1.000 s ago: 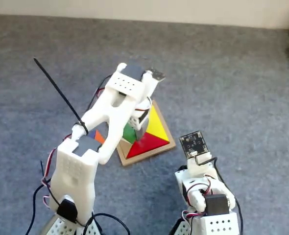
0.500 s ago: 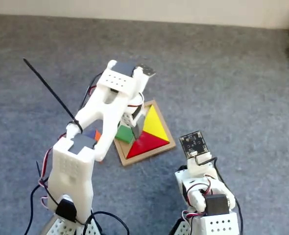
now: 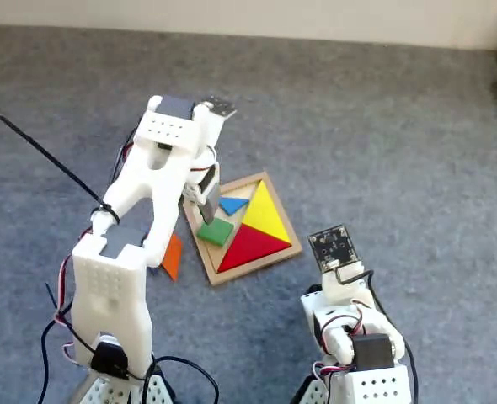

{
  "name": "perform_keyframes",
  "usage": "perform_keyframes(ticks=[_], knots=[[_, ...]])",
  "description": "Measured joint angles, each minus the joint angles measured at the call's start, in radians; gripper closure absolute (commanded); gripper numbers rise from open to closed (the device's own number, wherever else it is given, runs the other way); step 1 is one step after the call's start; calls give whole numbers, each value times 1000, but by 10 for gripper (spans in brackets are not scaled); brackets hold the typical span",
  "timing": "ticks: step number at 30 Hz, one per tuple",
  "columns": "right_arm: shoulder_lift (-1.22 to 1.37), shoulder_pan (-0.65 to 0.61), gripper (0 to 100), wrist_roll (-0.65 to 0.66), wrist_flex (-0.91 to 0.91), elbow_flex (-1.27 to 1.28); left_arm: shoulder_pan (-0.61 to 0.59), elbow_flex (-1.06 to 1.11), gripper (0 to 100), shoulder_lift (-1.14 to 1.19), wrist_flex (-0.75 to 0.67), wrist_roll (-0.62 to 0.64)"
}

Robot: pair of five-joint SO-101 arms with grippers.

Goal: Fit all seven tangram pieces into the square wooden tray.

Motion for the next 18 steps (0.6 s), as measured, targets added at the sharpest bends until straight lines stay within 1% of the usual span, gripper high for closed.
perform_keyframes(ticks=[3, 7, 10, 18], knots=[[0, 0, 994, 0, 0, 0, 3, 44, 780, 0, -28, -6], [0, 0, 994, 0, 0, 0, 8, 147, 780, -3, -120, -8], [0, 0, 994, 0, 0, 0, 23, 178, 780, -9, -173, -8], [0, 0, 994, 0, 0, 0, 48, 184, 783, -12, -199, -6]])
